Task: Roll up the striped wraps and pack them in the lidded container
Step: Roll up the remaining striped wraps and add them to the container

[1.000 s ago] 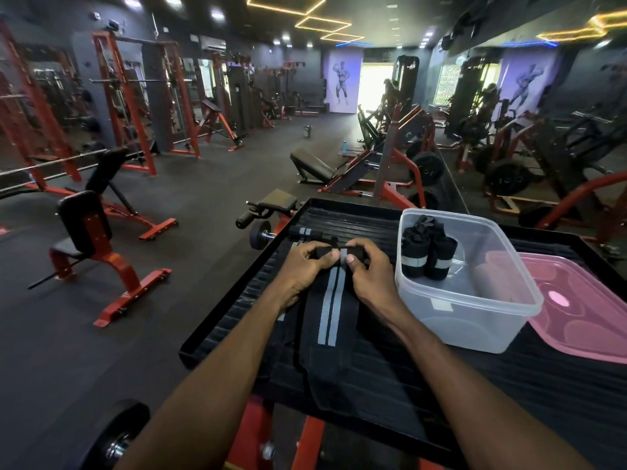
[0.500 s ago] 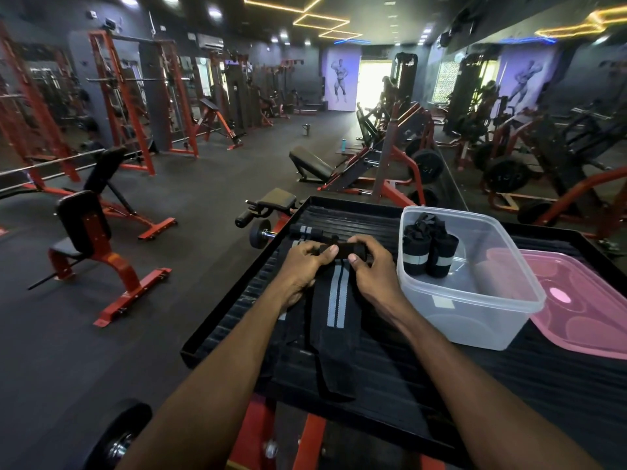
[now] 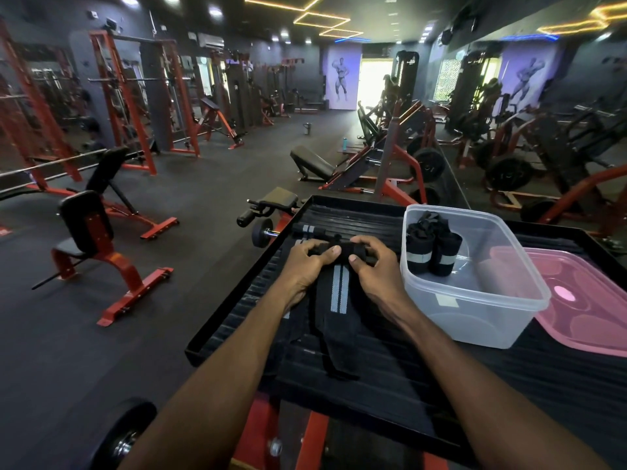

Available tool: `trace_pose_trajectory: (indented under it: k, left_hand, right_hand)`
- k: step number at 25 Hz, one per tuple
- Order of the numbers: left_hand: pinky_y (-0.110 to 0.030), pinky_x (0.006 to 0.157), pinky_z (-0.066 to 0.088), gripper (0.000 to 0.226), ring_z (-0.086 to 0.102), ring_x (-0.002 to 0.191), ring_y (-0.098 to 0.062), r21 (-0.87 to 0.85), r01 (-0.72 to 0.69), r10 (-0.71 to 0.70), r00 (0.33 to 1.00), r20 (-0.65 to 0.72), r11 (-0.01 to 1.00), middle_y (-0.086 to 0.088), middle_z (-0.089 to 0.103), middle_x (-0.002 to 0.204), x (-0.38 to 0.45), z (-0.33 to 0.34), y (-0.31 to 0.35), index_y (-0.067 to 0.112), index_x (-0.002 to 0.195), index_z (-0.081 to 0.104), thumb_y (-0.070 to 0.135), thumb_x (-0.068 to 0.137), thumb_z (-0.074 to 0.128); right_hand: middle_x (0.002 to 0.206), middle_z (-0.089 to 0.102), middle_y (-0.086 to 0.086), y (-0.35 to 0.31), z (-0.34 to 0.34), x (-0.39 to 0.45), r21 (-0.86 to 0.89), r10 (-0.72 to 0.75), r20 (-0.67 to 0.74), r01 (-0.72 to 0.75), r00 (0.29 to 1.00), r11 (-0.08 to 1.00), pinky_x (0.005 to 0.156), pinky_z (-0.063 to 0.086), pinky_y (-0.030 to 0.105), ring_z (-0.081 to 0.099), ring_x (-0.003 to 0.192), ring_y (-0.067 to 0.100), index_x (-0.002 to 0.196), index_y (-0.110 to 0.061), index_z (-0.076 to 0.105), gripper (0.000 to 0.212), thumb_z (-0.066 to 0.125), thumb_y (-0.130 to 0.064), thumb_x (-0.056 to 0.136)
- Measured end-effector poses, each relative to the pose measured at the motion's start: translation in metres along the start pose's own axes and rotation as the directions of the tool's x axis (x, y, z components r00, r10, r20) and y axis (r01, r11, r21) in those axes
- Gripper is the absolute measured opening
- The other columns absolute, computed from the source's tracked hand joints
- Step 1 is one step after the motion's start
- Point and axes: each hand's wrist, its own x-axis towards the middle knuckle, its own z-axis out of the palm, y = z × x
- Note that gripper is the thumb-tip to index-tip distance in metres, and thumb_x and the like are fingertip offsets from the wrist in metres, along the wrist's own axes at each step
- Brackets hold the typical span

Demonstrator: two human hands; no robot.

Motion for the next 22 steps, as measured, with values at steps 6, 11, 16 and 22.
trace_pose_trajectory:
  k: [6, 11, 16, 22]
  left_hand:
    - [-0.043, 0.09, 0.058, 0.019, 0.069, 0.093, -0.025, -0.018, -0.054, 0.055, 0.998, 0.021, 0.998, -0.01, 0.07, 0.101, 0.0006, -0.0011, 0.0015, 0.019, 0.095, 0.073, 0.005, 0.083, 0.076]
    - [-0.049, 0.096, 0.056, 0.02, 0.073, 0.096, -0.029, -0.124, 0.043, -0.039, 0.999, 0.036, 0.991, -0.007, 0.076, 0.093, 0.0005, 0.0, 0.0004, 0.006, 0.098, 0.071, 0.02, 0.085, 0.077]
    - [-0.038, 0.09, 0.057, 0.025, 0.066, 0.092, -0.021, 0.046, -0.098, 0.098, 0.995, -0.001, 0.994, -0.005, 0.07, 0.098, 0.0007, -0.004, -0.0001, 0.025, 0.092, 0.073, 0.002, 0.082, 0.075]
    - [-0.045, 0.097, 0.054, 0.023, 0.07, 0.104, -0.03, -0.142, 0.017, -0.003, 0.996, 0.093, 0.99, -0.015, 0.074, 0.107, 0.0025, -0.0004, -0.0024, 0.01, 0.096, 0.075, 0.026, 0.08, 0.079]
  right_hand:
    - [0.098, 0.069, -0.004, 0.0039, 0.0054, -0.0025, -0.012, 0.051, -0.044, -0.052, 0.998, 0.999, 0.088, 0.049, 0.034, 0.064, 0.096, 0.016, 0.104, -0.019, 0.066, 0.01, 0.06, -0.022, 0.096]
    - [0.108, 0.068, -0.005, 0.001, 0.0054, -0.001, 0.023, 0.031, -0.04, -0.03, 0.999, 0.999, 0.095, 0.05, 0.032, 0.064, 0.105, 0.016, 0.112, -0.024, 0.065, 0.029, 0.064, -0.005, 0.089]
    - [0.106, 0.065, -0.006, -0.0051, 0.0028, -0.0028, 0.014, 0.104, -0.032, -0.104, 0.994, 0.994, 0.084, 0.041, 0.021, 0.06, 0.103, 0.012, 0.117, -0.013, 0.067, 0.025, 0.062, -0.024, 0.096]
    - [0.108, 0.063, -0.007, -0.0052, -0.0003, -0.0033, -0.029, 0.029, -0.028, -0.03, 0.999, 0.999, 0.084, 0.039, 0.016, 0.056, 0.102, 0.009, 0.116, -0.015, 0.065, 0.024, 0.058, -0.006, 0.096]
